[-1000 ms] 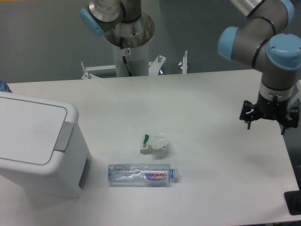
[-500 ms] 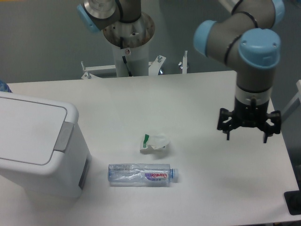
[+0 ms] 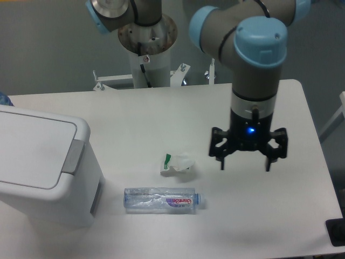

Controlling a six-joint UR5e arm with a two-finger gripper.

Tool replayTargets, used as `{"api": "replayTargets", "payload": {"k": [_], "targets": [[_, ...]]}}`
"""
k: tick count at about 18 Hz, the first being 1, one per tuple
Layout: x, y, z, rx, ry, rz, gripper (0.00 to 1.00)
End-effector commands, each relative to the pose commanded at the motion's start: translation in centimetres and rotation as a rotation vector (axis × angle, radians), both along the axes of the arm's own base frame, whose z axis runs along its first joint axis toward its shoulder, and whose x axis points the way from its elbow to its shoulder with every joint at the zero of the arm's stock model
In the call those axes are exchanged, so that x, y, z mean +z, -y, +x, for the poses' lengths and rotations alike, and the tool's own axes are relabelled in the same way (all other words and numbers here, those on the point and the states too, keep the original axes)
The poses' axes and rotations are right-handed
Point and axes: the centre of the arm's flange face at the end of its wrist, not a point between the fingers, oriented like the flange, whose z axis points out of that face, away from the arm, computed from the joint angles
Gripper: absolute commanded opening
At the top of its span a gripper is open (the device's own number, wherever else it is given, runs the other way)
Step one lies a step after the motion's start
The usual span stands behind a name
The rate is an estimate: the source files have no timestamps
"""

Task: Open the trash can
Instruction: 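Move the gripper across the table toward the white trash can lid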

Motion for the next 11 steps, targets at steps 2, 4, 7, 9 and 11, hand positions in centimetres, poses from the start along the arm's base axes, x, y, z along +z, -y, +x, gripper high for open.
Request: {"api": "replayTargets", "payload": {"k": [2,4,7,9,11], "targets": [[1.2,-0.7,1.6,0.014,0.044,0.061,1.00],[1.8,-2.0,3.8,0.013,0.084,0.097,1.00],[3.2,-3.4,7.6,0.007,0.114,0.130,1.00],[2.9,-4.0,9.9,0.005,0.133,0.124,1.00],[2.9,-4.4,12.3,-0.023,0.131,0.118,1.00]]}}
